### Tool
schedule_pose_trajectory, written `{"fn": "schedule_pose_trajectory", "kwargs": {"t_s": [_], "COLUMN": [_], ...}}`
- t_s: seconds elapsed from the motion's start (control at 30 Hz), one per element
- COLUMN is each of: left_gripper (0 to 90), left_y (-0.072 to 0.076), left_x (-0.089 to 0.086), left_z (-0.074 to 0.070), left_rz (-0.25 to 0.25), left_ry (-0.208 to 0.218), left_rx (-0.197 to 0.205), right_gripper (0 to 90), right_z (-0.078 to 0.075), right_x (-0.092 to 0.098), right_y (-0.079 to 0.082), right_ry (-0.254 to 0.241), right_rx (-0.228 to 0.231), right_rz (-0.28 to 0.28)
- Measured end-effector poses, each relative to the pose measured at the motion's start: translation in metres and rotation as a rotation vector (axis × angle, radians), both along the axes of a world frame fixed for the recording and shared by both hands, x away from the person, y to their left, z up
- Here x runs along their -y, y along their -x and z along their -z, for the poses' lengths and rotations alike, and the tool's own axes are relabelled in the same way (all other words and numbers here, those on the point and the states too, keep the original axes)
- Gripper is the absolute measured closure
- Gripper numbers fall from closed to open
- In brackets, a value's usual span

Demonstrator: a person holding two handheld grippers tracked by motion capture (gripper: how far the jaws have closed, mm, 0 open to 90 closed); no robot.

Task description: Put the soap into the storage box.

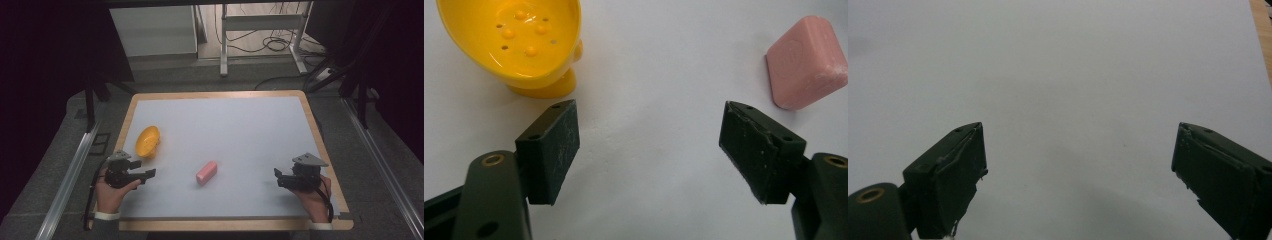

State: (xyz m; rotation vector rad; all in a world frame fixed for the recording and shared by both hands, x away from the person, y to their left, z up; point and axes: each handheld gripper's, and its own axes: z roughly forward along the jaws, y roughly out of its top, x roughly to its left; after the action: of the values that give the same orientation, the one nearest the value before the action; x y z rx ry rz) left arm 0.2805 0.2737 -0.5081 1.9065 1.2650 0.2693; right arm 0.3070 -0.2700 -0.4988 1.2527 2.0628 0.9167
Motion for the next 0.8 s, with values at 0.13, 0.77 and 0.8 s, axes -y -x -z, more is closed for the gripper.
{"fn": "schedule_pose_trajectory", "kwargs": {"t_s": [0.13,0.77,0.8], "left_gripper": [24.5,25.4,25.5], "left_y": [0.0,0.0026,0.0029], "left_x": [-0.0009,-0.0014,-0.0013], "left_z": [-0.0003,-0.0036,-0.004], "left_rz": [-0.004,-0.012,-0.011], "left_ry": [0.0,-0.008,-0.01], "left_rx": [0.001,0.007,0.008], "right_gripper": [12.1,12.0,12.0], "right_z": [-0.0002,0.0027,0.0031], "right_x": [0.0024,0.0064,0.0062], "right_y": [0.0007,0.0009,0.0008], "right_ry": [-0.005,-0.008,-0.009], "right_rx": [0.017,-0.007,-0.009], "right_rz": [0.015,0.021,0.02]}}
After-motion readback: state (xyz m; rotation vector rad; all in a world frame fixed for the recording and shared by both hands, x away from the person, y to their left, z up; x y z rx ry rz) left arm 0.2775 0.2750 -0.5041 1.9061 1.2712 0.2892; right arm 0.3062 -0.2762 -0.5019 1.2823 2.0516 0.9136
